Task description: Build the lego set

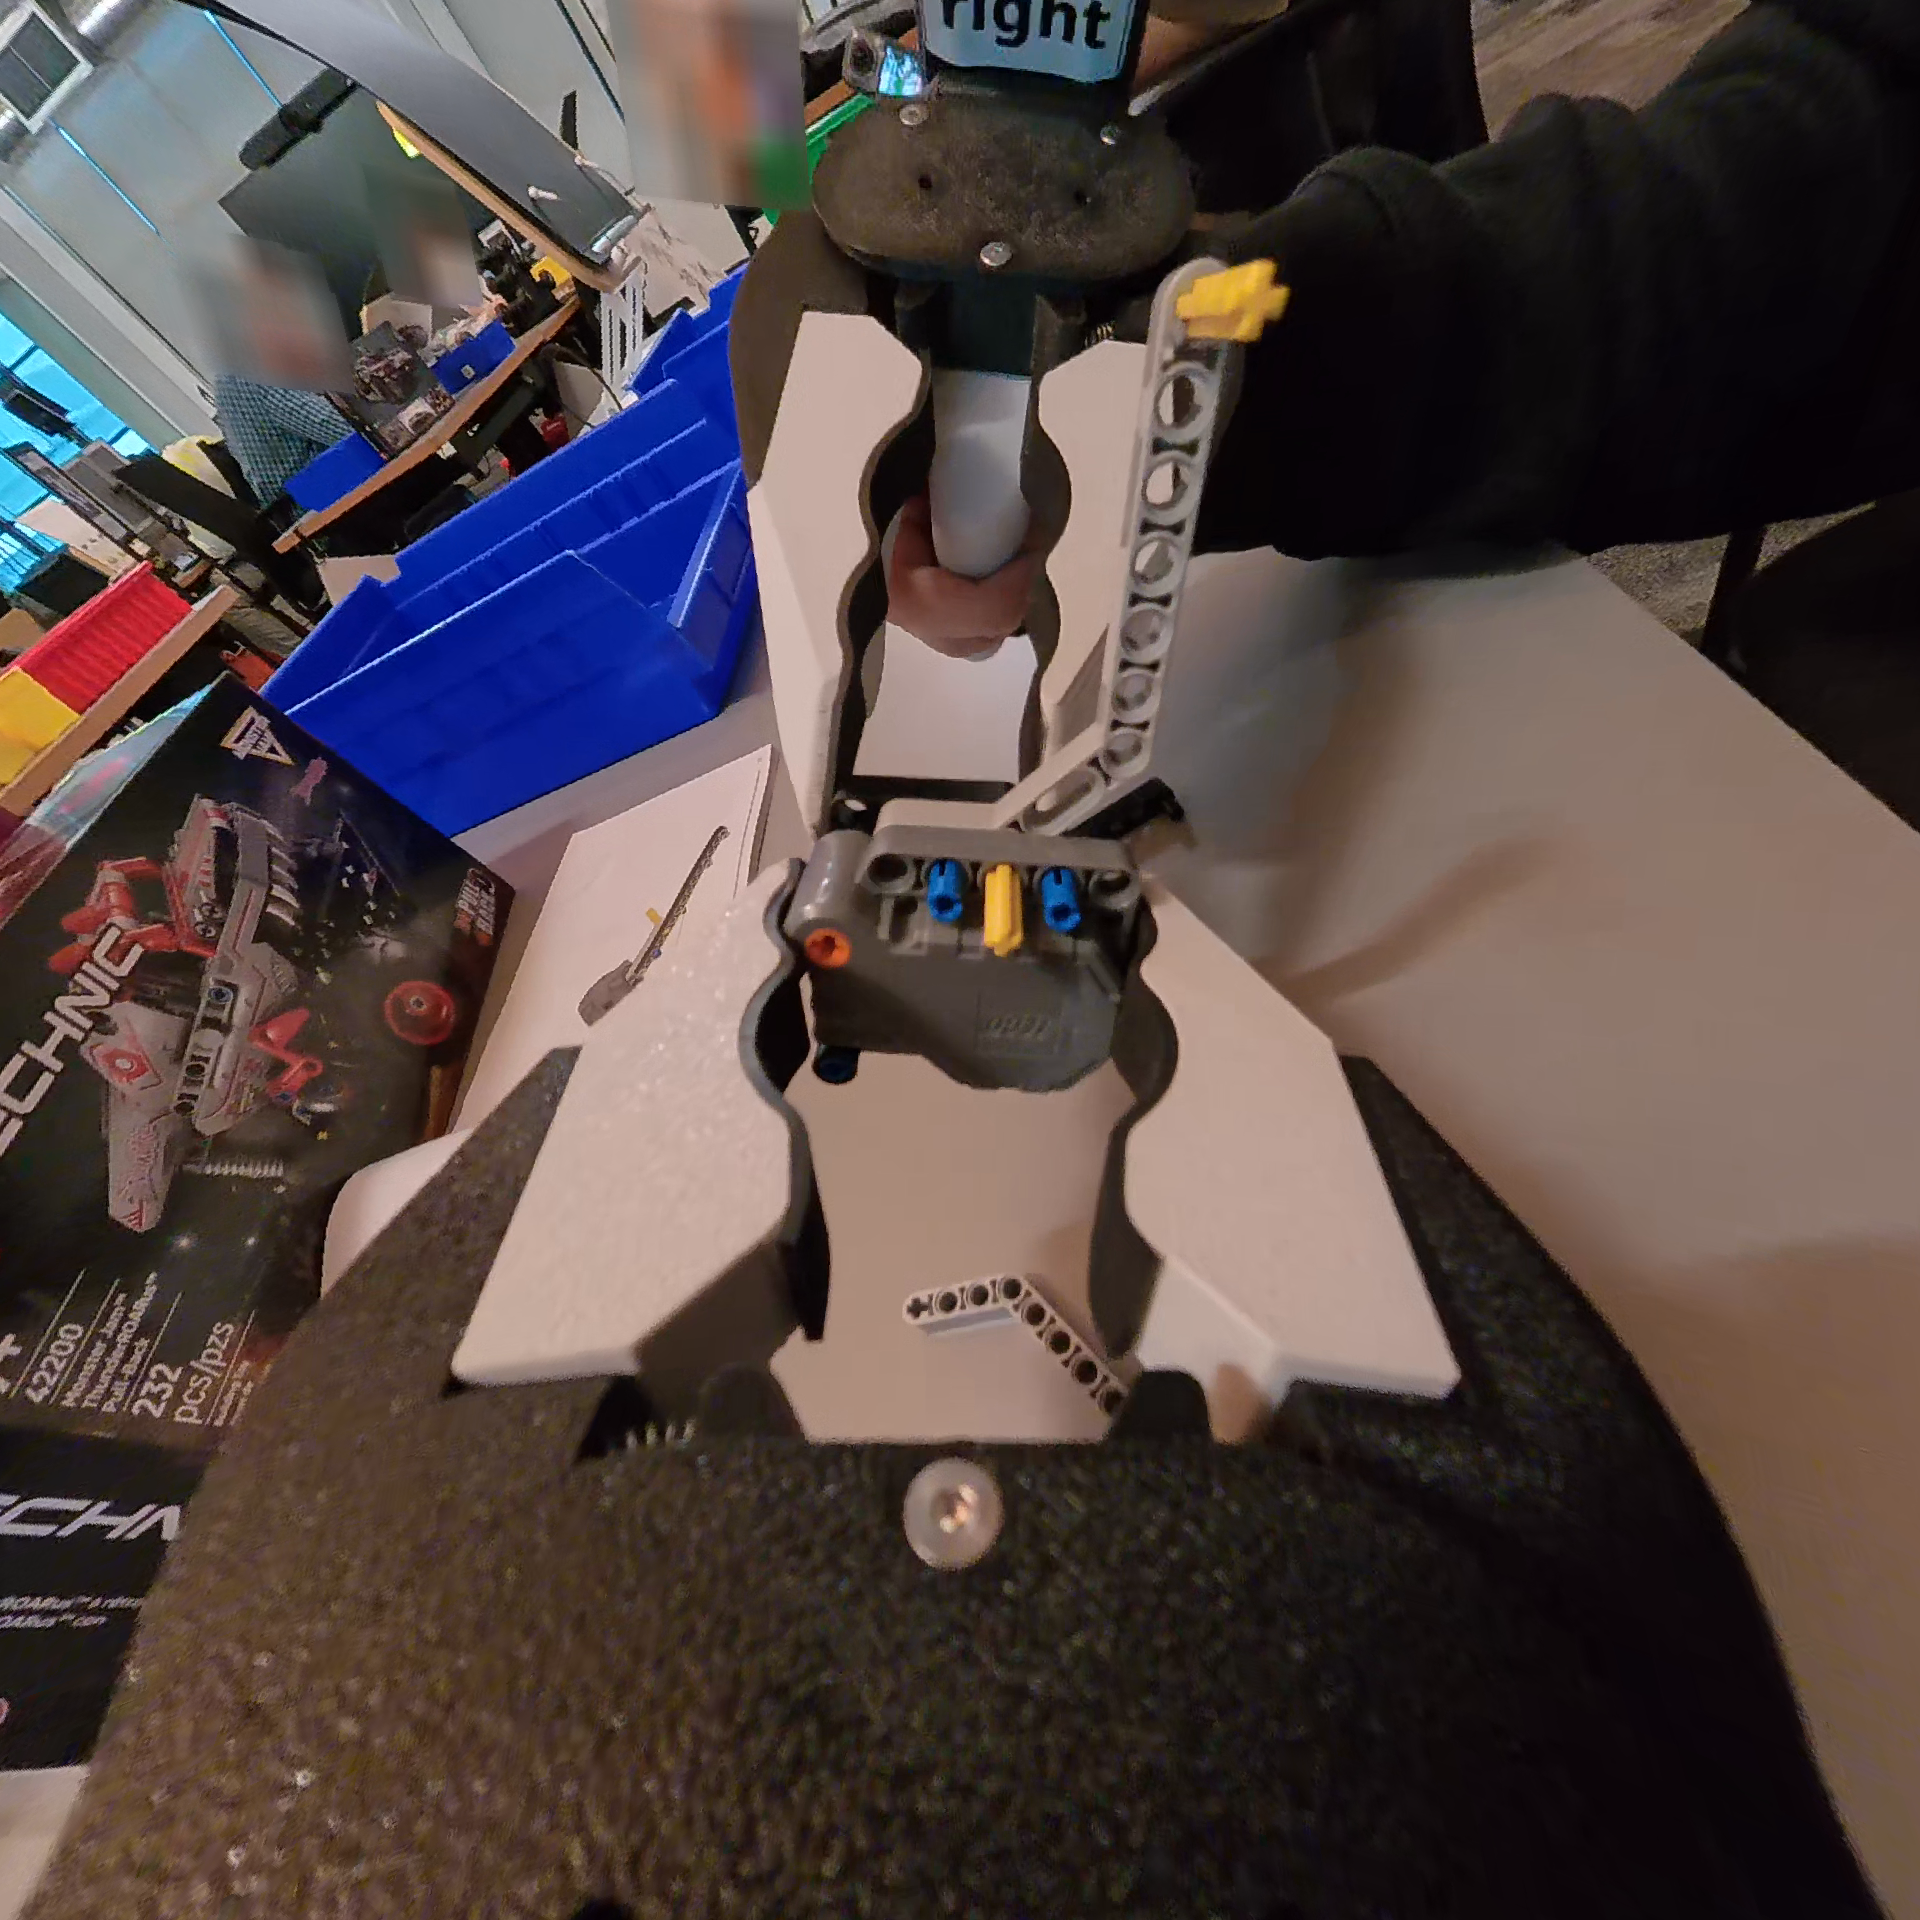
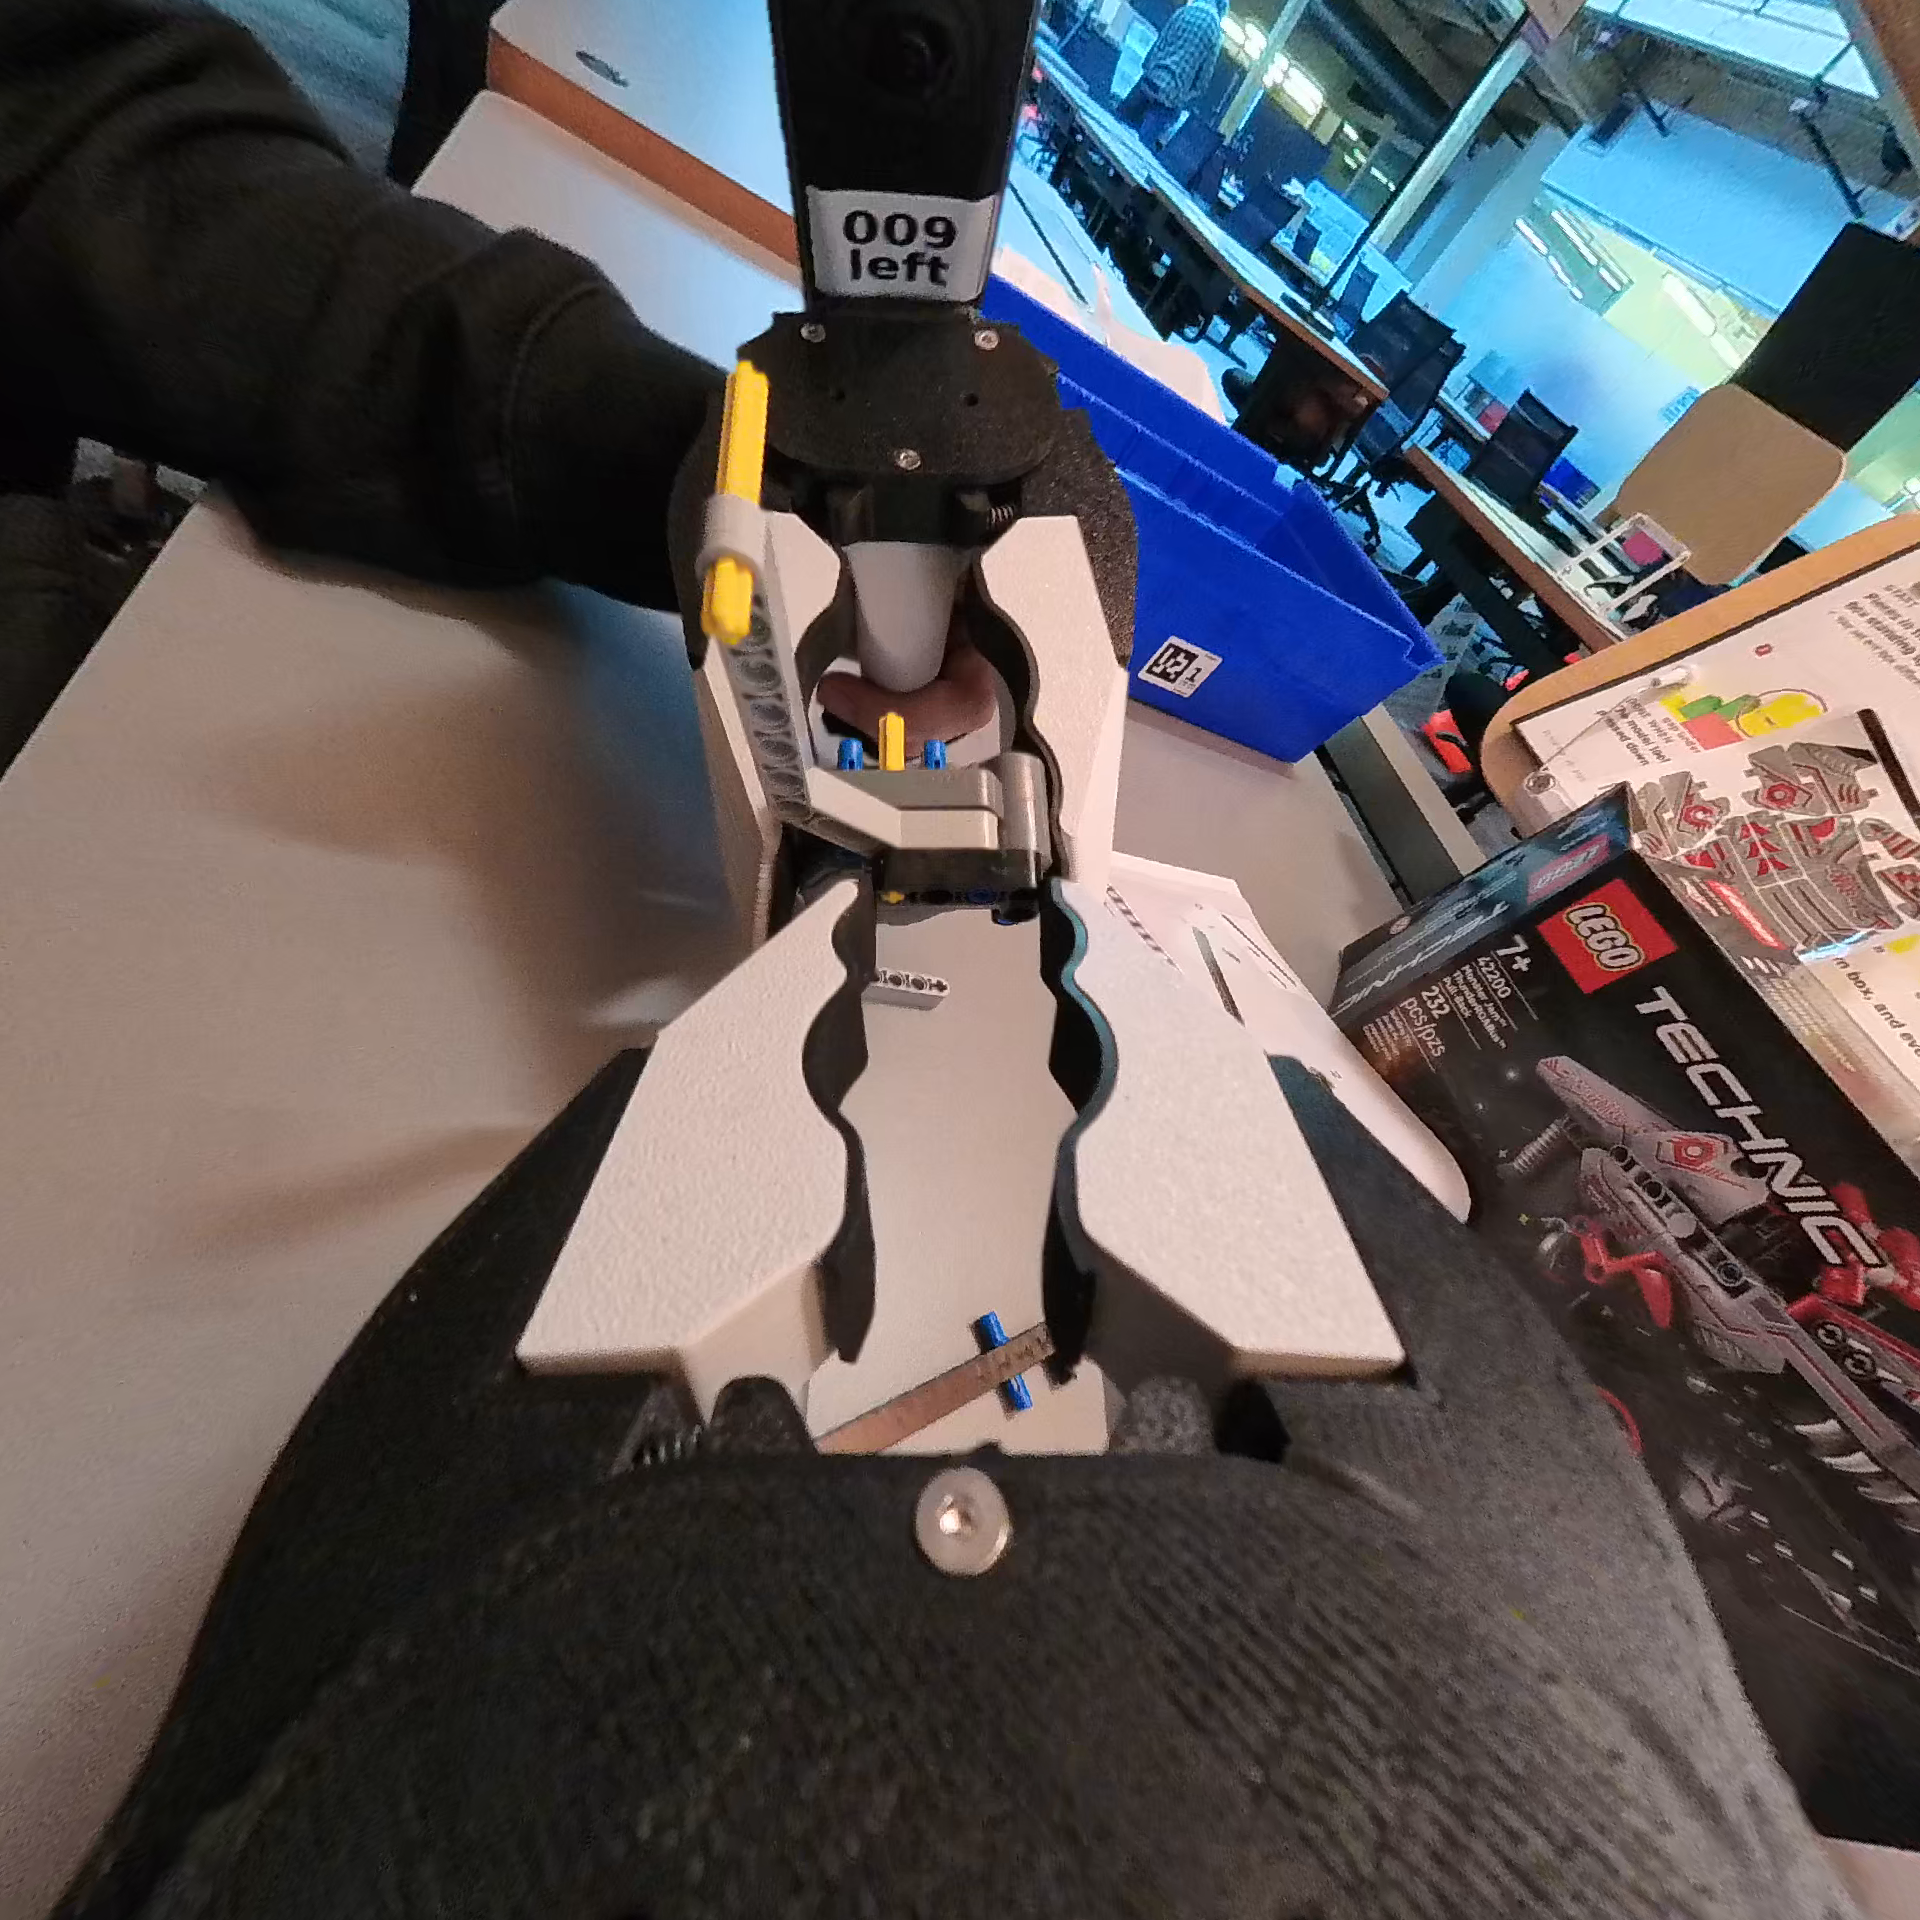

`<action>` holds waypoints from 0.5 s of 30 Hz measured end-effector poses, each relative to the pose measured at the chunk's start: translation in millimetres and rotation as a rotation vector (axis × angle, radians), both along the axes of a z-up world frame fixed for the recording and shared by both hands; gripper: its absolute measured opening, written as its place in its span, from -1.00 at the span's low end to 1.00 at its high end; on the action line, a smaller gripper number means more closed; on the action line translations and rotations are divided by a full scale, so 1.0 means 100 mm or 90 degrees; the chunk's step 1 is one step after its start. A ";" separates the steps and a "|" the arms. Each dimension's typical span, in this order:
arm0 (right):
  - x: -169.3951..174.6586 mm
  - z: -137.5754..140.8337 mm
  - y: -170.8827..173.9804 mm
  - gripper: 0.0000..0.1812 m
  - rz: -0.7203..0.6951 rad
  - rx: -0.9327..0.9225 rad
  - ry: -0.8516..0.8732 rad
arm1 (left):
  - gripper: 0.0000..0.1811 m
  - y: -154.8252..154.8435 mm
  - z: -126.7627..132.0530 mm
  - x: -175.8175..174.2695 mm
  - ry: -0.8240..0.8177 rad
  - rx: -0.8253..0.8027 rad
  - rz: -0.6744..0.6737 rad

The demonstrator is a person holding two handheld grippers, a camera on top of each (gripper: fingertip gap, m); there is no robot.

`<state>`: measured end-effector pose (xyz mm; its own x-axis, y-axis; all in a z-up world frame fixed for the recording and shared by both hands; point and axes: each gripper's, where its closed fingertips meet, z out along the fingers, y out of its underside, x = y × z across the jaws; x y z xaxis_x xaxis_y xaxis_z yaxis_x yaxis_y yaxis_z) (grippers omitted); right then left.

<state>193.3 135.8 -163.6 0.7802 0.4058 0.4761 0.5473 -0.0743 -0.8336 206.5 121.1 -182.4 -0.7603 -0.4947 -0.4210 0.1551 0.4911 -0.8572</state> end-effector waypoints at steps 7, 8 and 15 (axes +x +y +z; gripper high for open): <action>-0.02 -0.02 -0.02 -0.67 0.016 0.000 0.003 | -0.38 -0.02 -0.01 -0.02 -0.005 0.010 -0.009; -0.02 -0.03 -0.02 -0.67 0.014 -0.004 0.001 | -0.38 -0.02 -0.03 -0.01 -0.004 0.013 -0.008; -0.05 0.06 0.03 -0.67 -0.015 -0.008 -0.030 | -0.38 -0.03 0.10 -0.07 -0.010 -0.065 -0.041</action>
